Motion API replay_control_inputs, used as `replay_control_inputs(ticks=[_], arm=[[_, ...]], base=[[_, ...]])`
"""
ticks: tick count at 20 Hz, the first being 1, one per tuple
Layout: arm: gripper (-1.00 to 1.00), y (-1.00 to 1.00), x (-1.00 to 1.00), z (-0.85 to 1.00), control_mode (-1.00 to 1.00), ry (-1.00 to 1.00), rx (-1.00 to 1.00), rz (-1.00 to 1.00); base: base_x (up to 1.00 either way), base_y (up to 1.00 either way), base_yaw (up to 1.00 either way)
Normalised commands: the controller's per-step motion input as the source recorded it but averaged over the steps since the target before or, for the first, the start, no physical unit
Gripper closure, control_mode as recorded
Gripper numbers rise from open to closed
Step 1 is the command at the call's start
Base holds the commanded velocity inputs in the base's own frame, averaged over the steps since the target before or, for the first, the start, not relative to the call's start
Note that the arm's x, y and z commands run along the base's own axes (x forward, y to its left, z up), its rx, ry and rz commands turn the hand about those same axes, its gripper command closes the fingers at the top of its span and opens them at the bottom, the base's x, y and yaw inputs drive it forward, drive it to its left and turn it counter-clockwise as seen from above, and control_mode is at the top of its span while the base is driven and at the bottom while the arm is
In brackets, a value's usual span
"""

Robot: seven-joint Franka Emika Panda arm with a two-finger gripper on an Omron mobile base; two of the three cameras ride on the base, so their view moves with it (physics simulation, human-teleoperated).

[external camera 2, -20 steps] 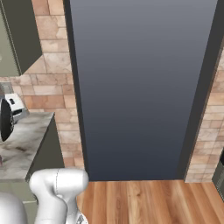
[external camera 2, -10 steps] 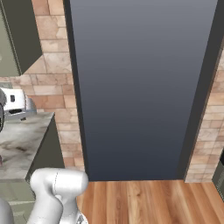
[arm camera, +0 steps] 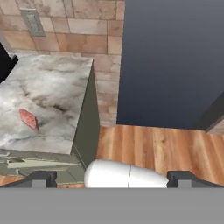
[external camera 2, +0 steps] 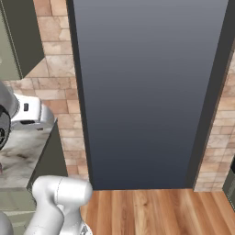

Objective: Open the fridge, remove the mango, cucumber, and steak, and place them on any counter.

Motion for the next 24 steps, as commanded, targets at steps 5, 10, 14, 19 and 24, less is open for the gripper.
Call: replay_control_inputs(ticks=[5,10,14,19,24], arm=[[-1.00,-0.05,-0.01,0.00,-1.00,0.01,0.00,-0.06],[-1.00,0.00,0.00,0.00,-1.00,0.00,0.00,0.00],[-1.00,0.01,0.00,0.00,-1.00,0.00,0.00,0.00],[-1.00,0.00,-0.05,0.00,1.00,-0.02,0.00,-0.02],[-1.00,0.00,0.00,0.00,1.00,0.00,0.00,0.00]], base=[[0.00,0.00,0.00],[0.00,0.00,0.00],[0.00,0.00,0.00],[-0.63,-0.42,-0.33],[-0.67,-0.83,-0.48]])
